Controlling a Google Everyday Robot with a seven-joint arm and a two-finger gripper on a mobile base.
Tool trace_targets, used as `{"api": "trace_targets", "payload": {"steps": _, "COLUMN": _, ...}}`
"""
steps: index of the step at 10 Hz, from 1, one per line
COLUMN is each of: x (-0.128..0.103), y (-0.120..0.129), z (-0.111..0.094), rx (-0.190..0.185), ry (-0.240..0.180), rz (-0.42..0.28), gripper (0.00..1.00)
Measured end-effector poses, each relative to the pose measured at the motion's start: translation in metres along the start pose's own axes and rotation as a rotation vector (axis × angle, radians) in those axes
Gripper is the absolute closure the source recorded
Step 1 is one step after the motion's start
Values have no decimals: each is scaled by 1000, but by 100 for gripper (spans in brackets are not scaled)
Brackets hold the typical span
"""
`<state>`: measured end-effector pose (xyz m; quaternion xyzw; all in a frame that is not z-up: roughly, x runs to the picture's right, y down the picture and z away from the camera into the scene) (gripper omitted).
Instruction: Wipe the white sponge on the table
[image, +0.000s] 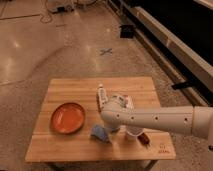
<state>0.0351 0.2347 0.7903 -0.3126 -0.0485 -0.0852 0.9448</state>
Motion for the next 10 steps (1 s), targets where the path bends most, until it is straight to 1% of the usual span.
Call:
{"api": "trace_targets", "payload": {"steps": 1, "x": 8, "y": -1, "z": -6, "rx": 4, "ry": -2, "rz": 13, "gripper": 68}}
{"api": "trace_targets", "payload": {"steps": 3, "x": 6, "y": -6, "z": -22, "rx": -5, "ry": -10, "rz": 38, "gripper": 68}}
{"api": "trace_targets", "payload": {"steps": 4, "x": 6, "y": -9, "z": -21, "rx": -2, "ry": -12, "rz": 28, "gripper": 68}}
{"api": "trace_targets", "payload": {"steps": 5, "x": 14, "y": -8, "z": -15, "rx": -1, "ry": -6, "rz": 25, "gripper": 68}}
{"api": "trace_targets", "payload": {"steps": 6, "x": 16, "y": -7, "z": -5, "rx": 10, "ry": -1, "rz": 37, "gripper": 68}}
{"api": "trace_targets", "payload": {"steps": 7, "x": 12, "y": -6, "z": 1, "rx": 8, "ry": -8, "rz": 51, "gripper": 68}}
{"api": "trace_targets", "payload": {"steps": 8, "x": 11, "y": 1, "z": 0, "rx": 2, "ry": -12, "rz": 54, "gripper": 68}}
{"api": "trace_targets", "payload": {"steps": 9, "x": 13, "y": 5, "z": -10, "rx": 2, "ry": -16, "rz": 54, "gripper": 68}}
{"api": "trace_targets", "payload": {"steps": 10, "x": 15, "y": 0, "z": -18, "rx": 4, "ry": -13, "rz": 45, "gripper": 68}}
